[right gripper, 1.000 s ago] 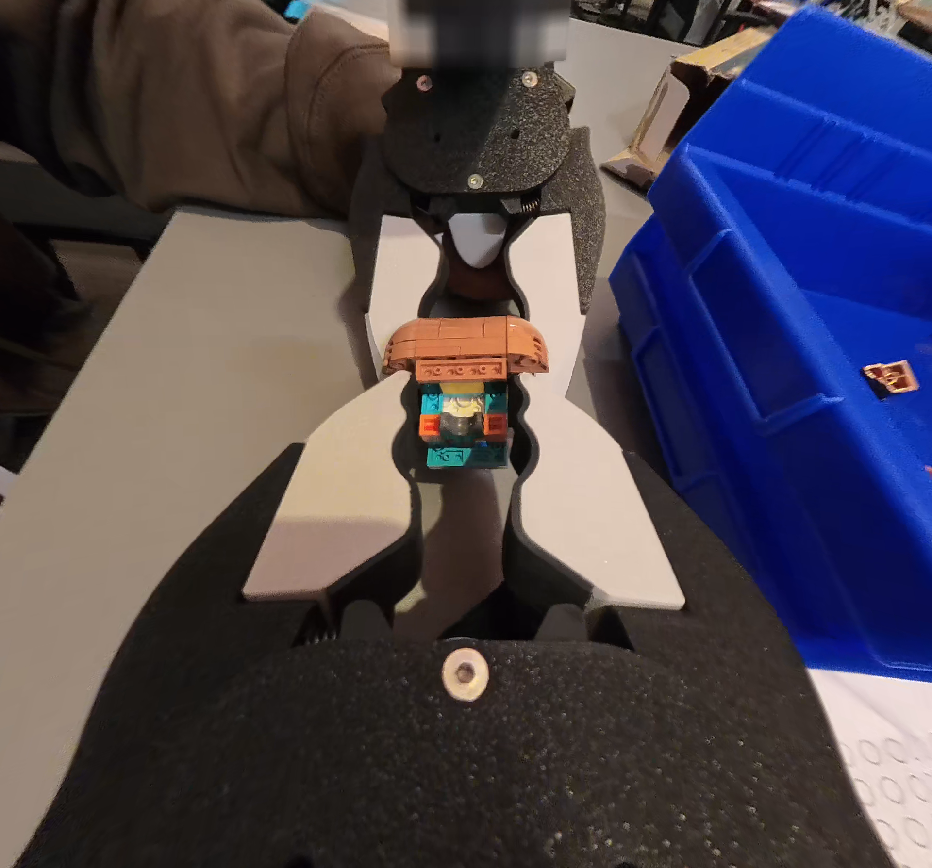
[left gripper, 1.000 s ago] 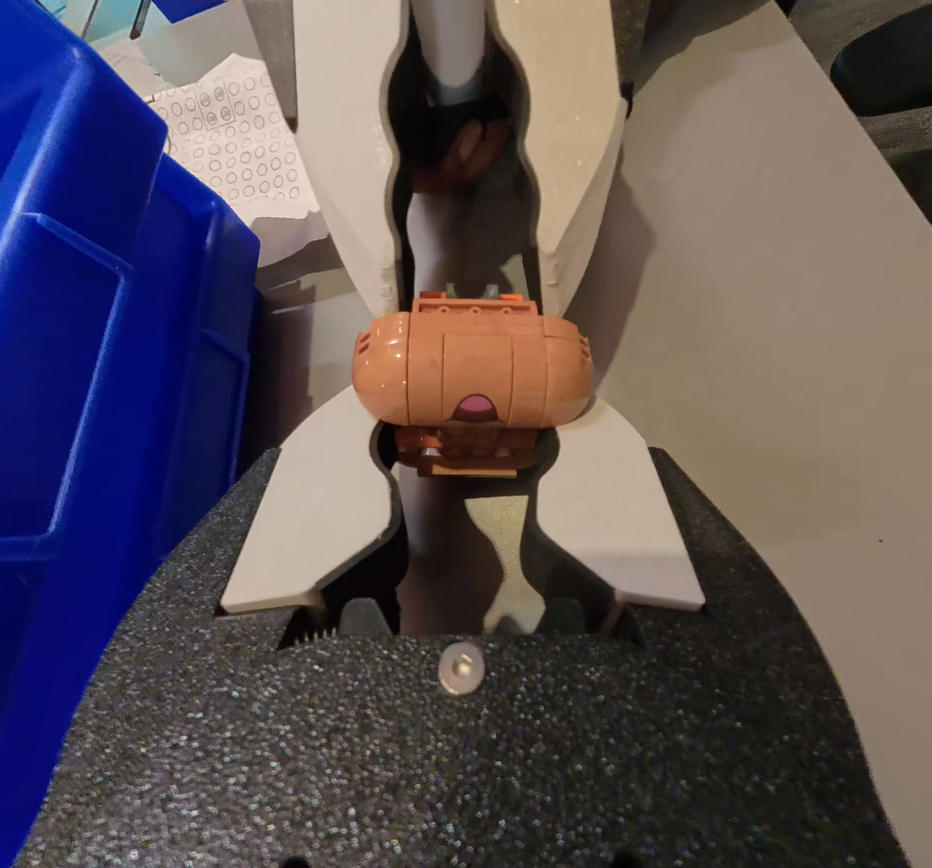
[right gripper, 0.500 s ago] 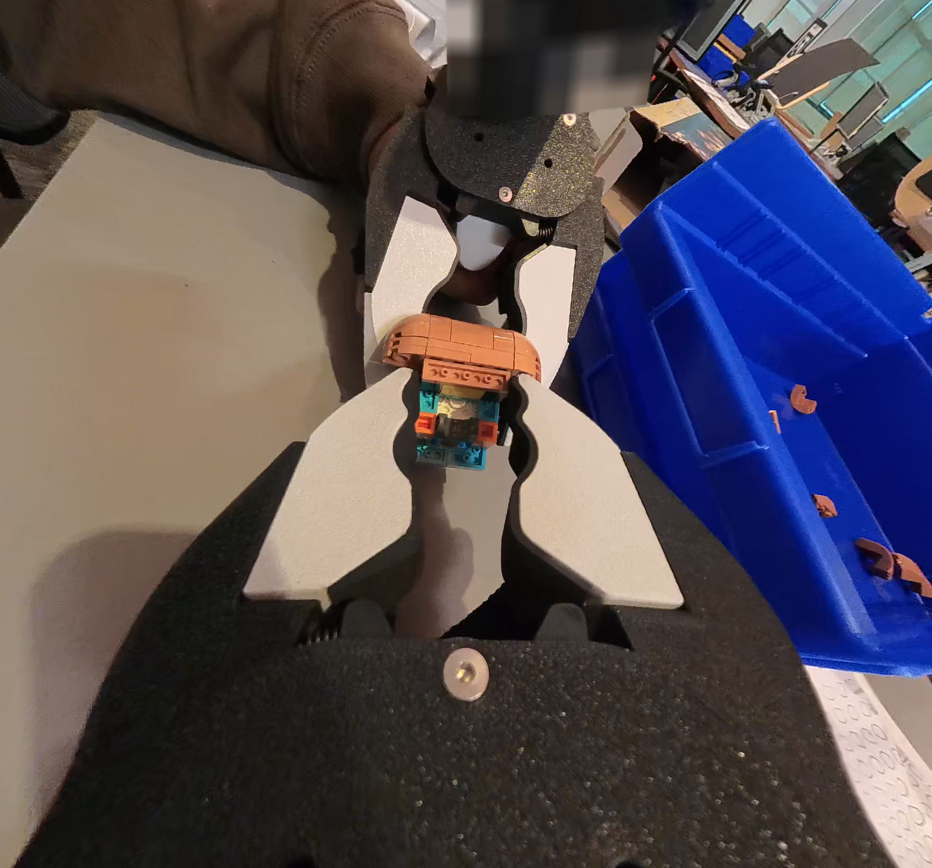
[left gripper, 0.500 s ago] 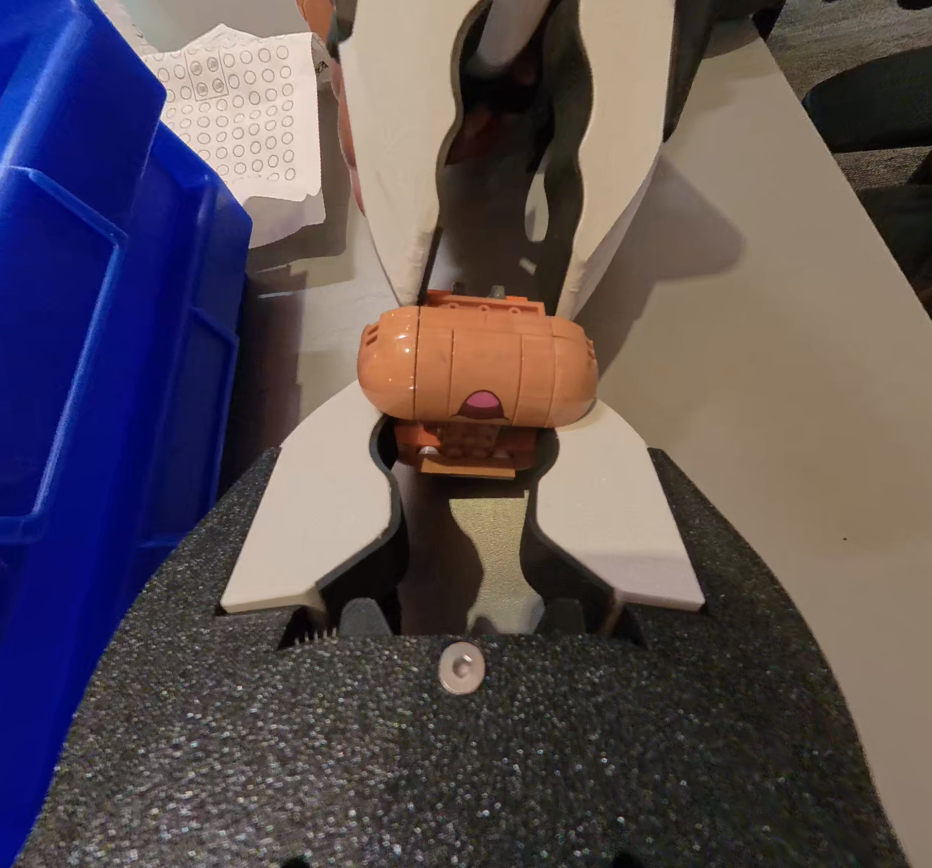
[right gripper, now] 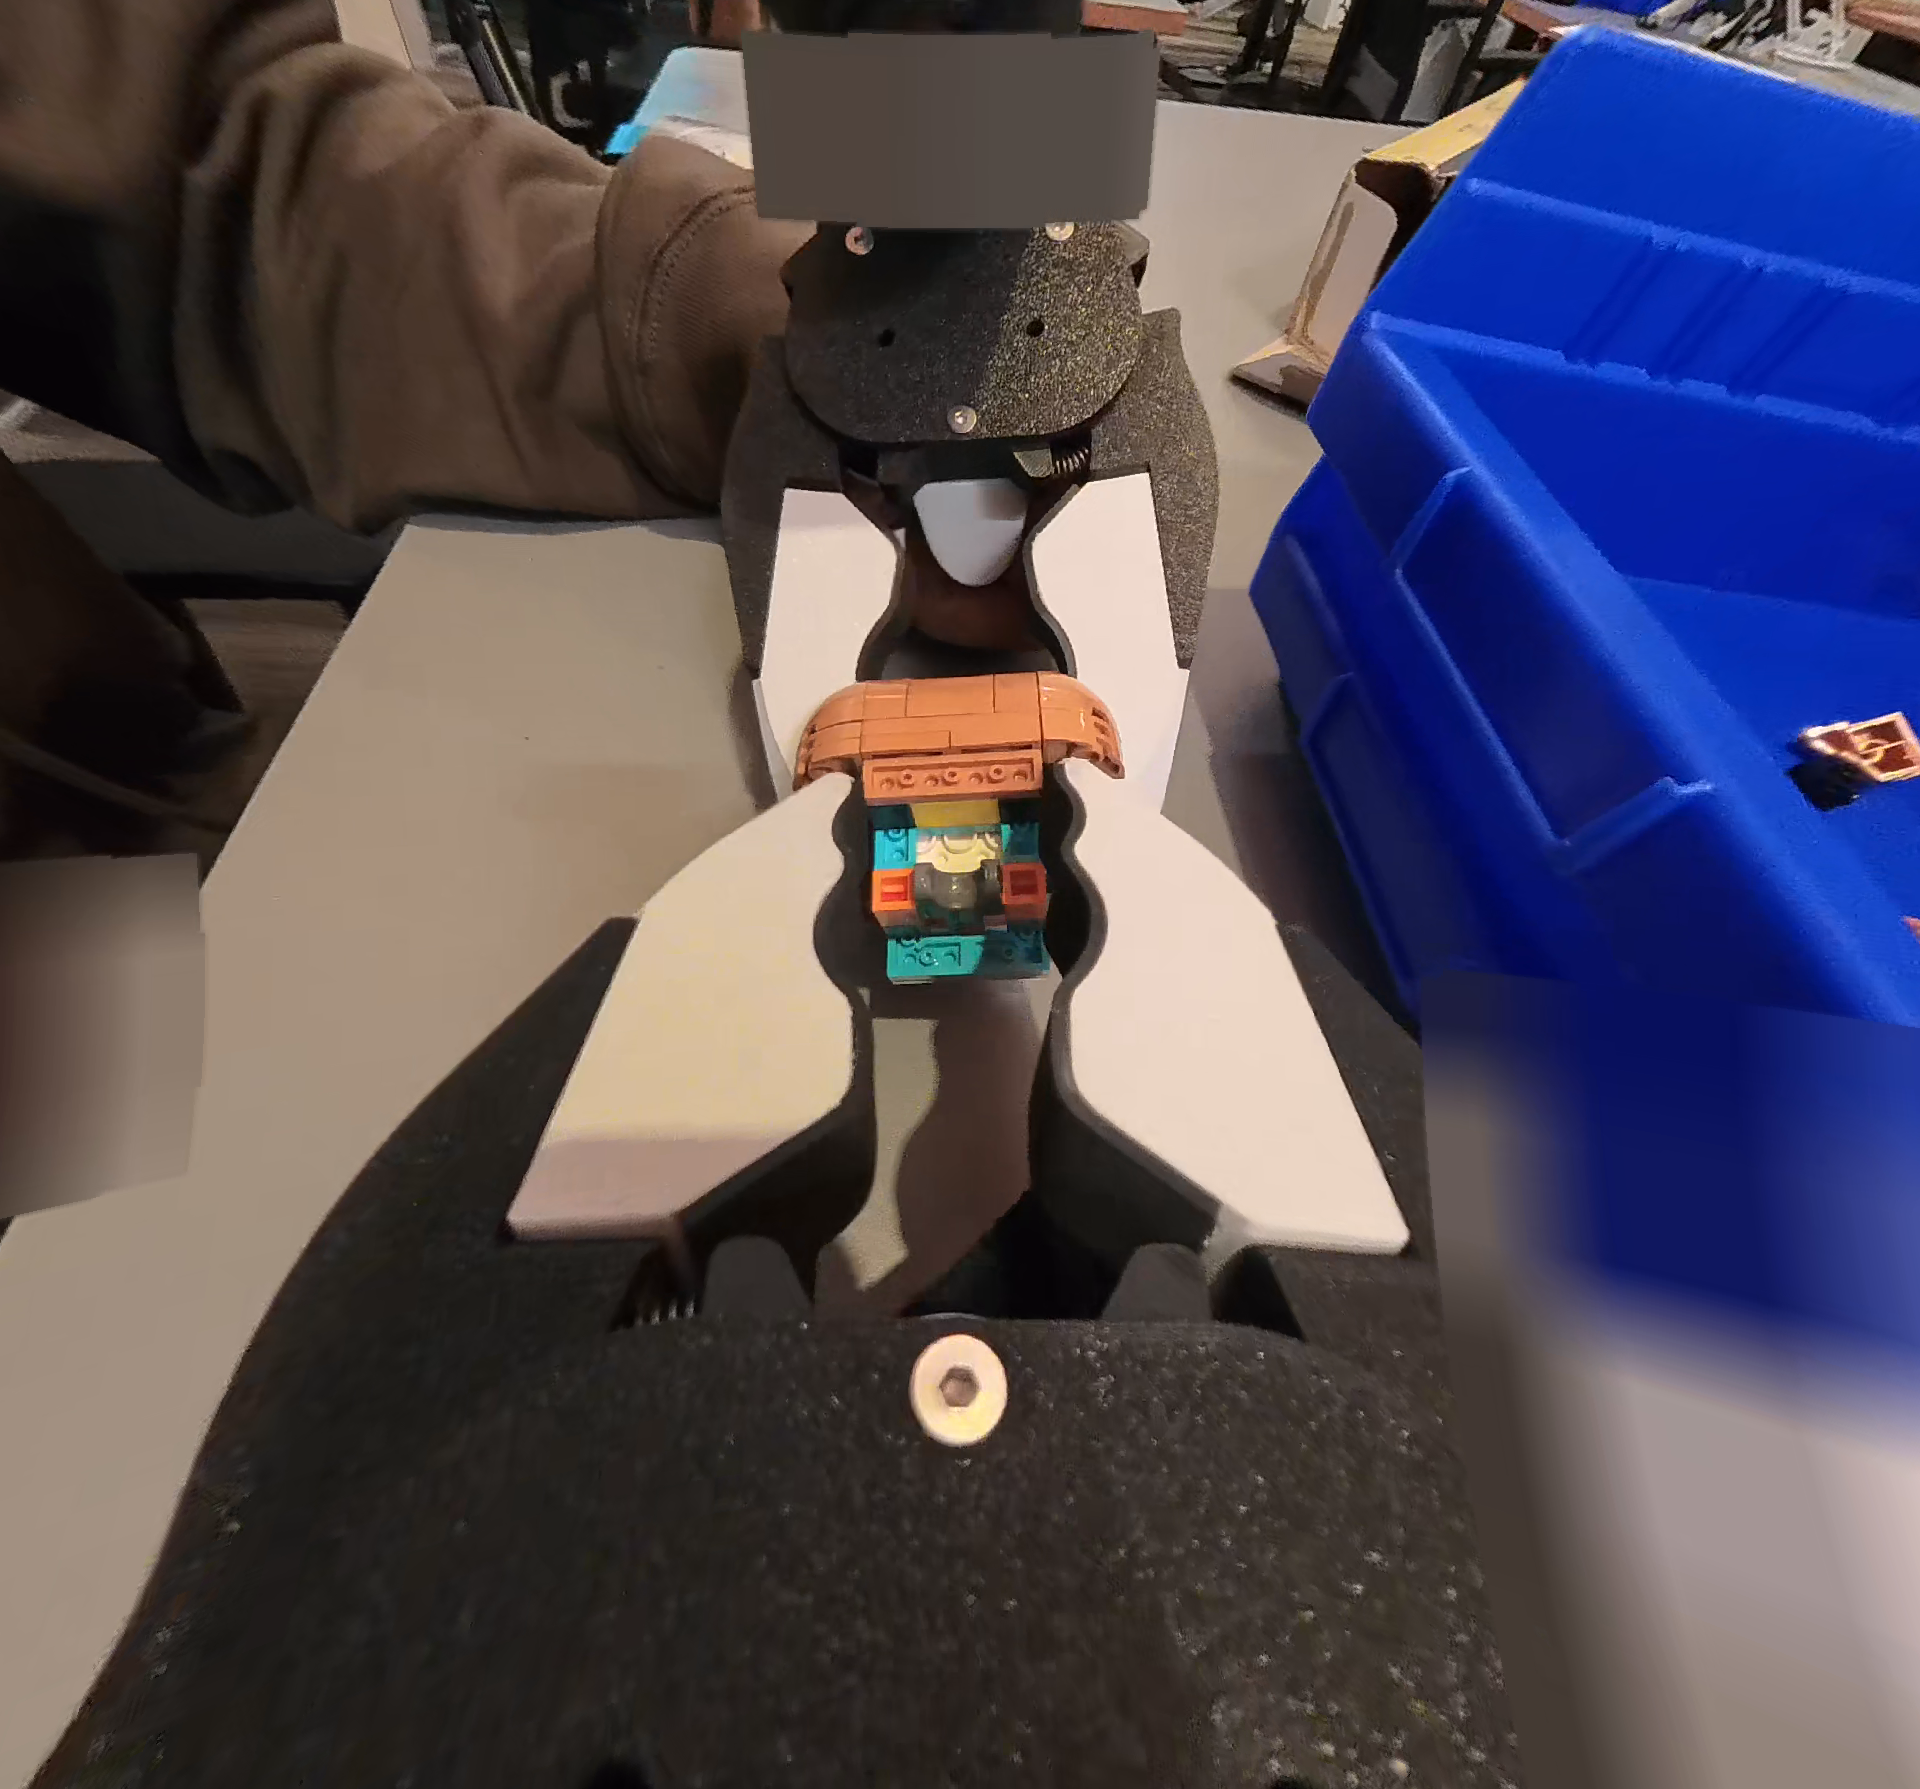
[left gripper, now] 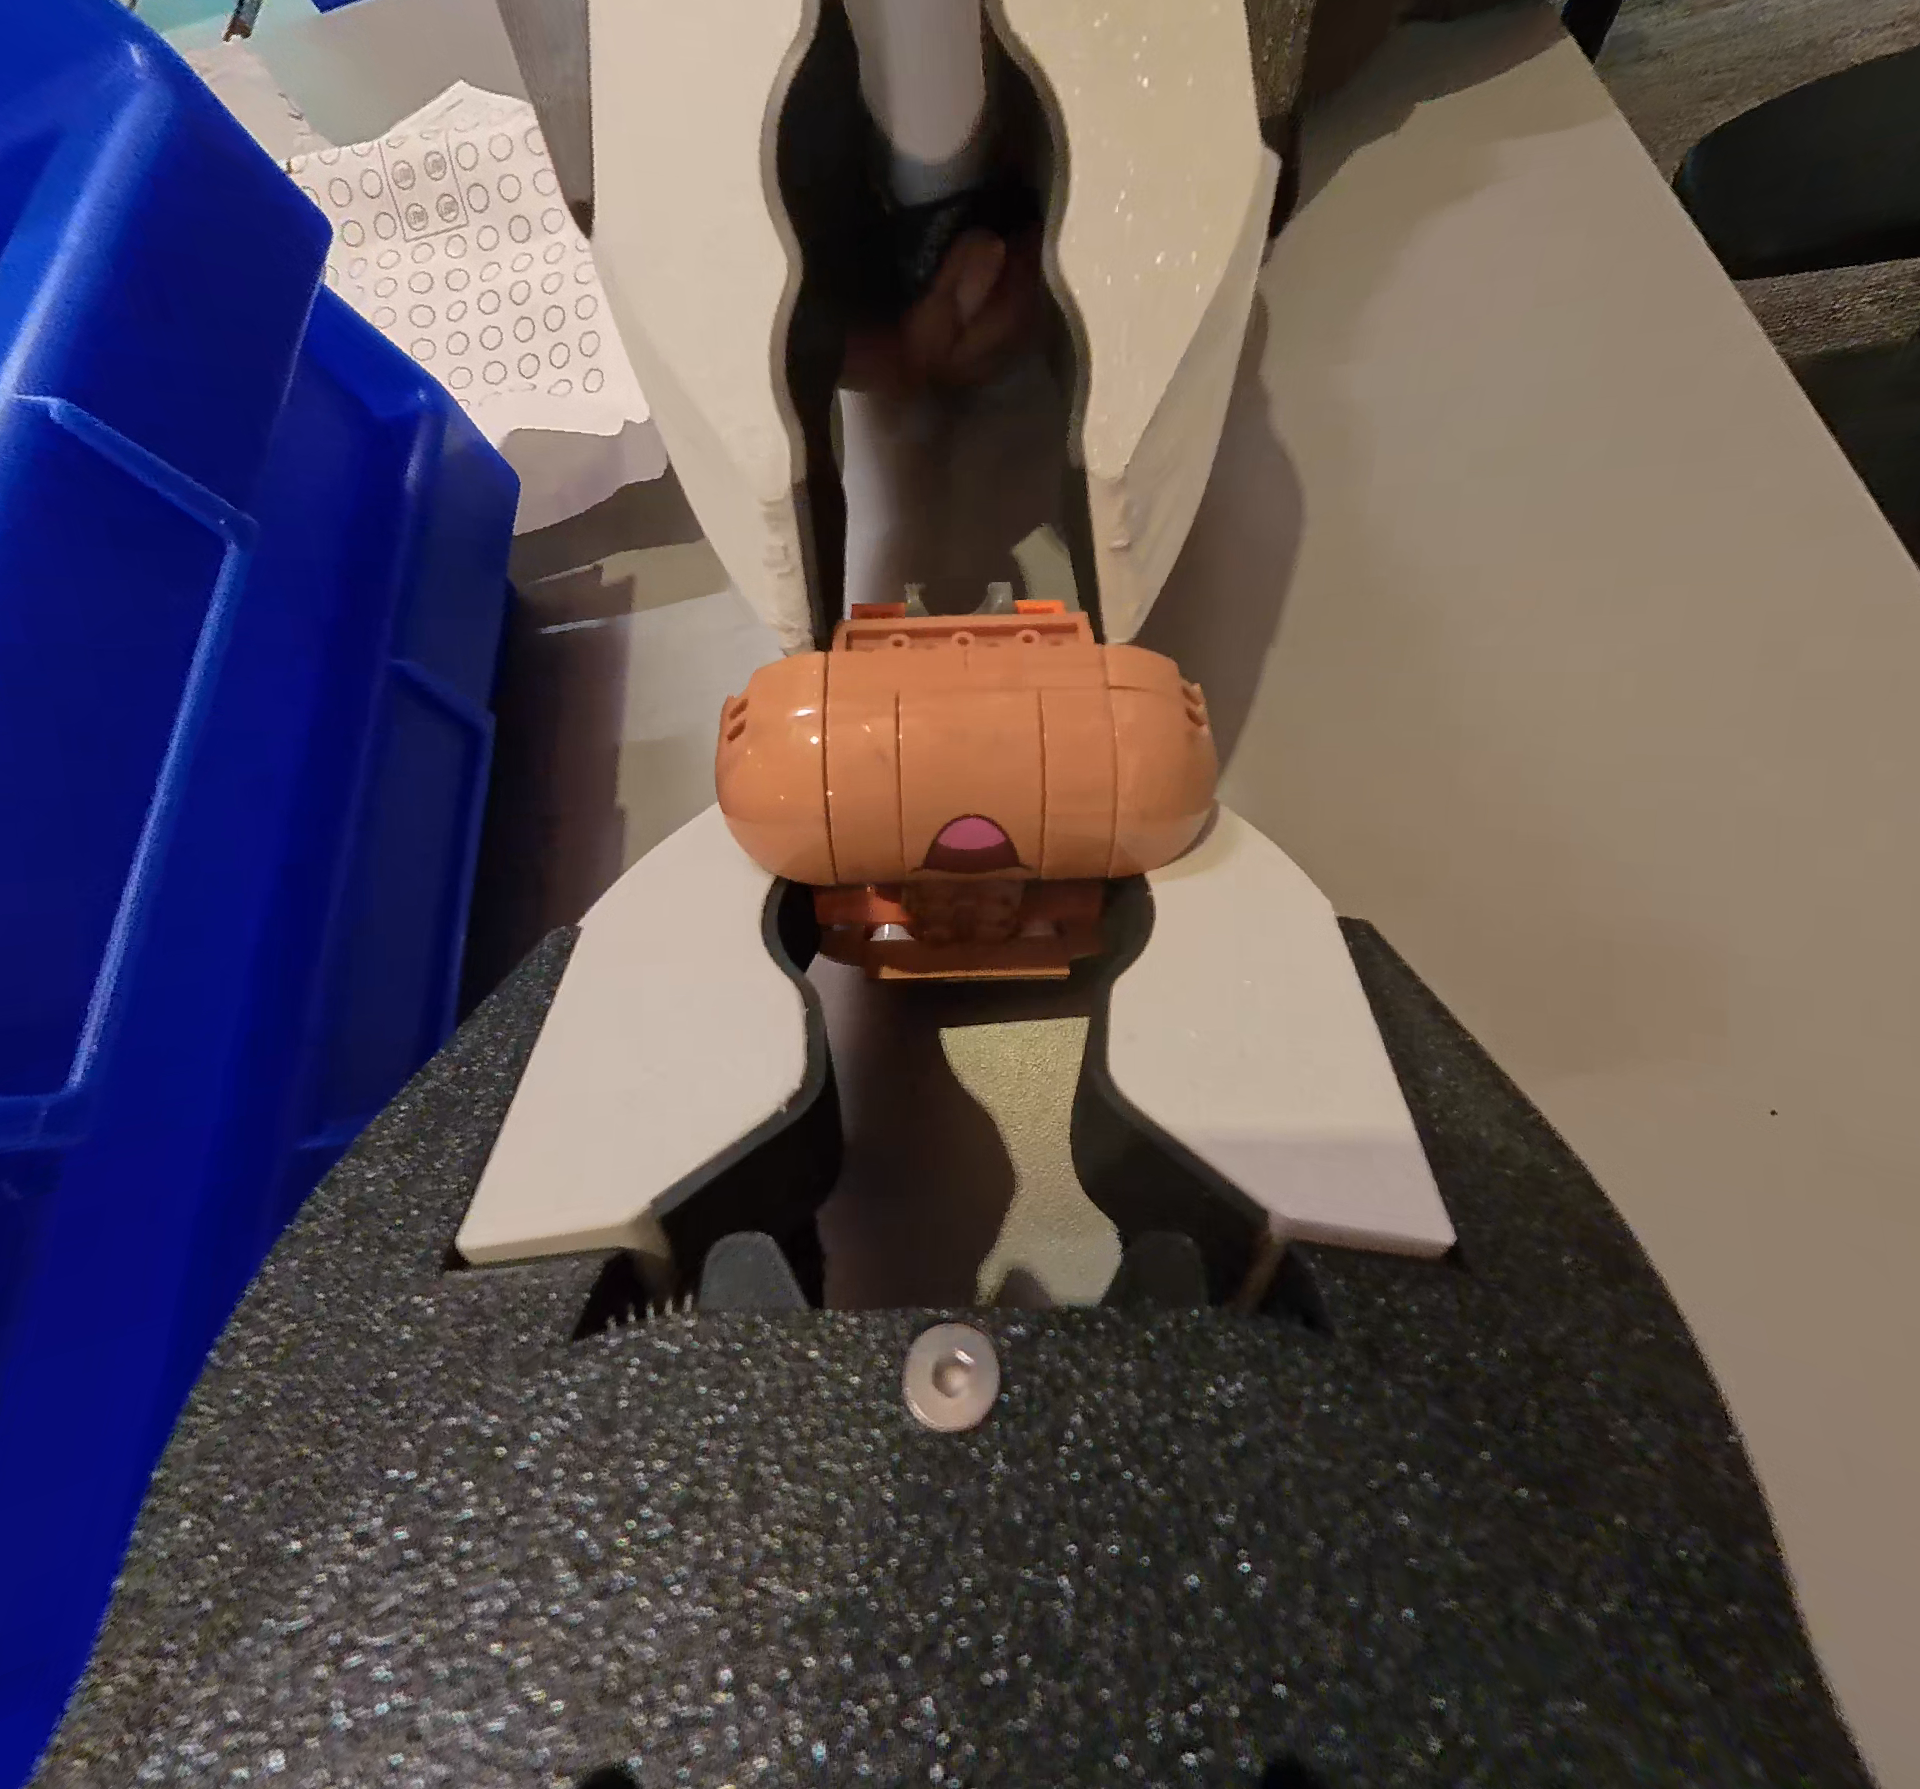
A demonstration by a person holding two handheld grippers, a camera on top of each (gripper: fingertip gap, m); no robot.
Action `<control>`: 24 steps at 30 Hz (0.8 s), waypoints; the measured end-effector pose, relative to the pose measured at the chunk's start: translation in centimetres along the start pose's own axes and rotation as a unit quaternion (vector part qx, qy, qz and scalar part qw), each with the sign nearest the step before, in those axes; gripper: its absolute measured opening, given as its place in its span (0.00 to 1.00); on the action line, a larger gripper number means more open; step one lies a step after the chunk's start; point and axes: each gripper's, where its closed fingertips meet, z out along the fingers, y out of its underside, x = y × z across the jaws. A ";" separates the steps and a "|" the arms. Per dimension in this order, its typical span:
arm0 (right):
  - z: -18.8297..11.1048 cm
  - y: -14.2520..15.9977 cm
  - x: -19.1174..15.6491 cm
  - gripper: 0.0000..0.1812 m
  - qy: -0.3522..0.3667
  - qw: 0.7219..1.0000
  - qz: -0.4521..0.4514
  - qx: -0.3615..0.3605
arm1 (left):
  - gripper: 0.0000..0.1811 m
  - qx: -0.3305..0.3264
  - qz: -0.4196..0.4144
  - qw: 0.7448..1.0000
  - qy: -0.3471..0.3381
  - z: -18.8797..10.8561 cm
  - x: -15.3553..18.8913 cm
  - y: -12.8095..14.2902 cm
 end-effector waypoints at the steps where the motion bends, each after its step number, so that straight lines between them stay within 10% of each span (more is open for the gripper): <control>1: 0.0 0.0 0.0 0.17 -0.004 1.000 0.007 0.002 | 0.29 0.000 0.002 1.000 -0.001 0.0 0.0 0.0; 24: -1.8 -1.7 2.7 0.18 0.104 0.990 -0.089 0.037 | 0.39 -0.010 -0.050 0.998 0.039 -0.8 0.5 0.7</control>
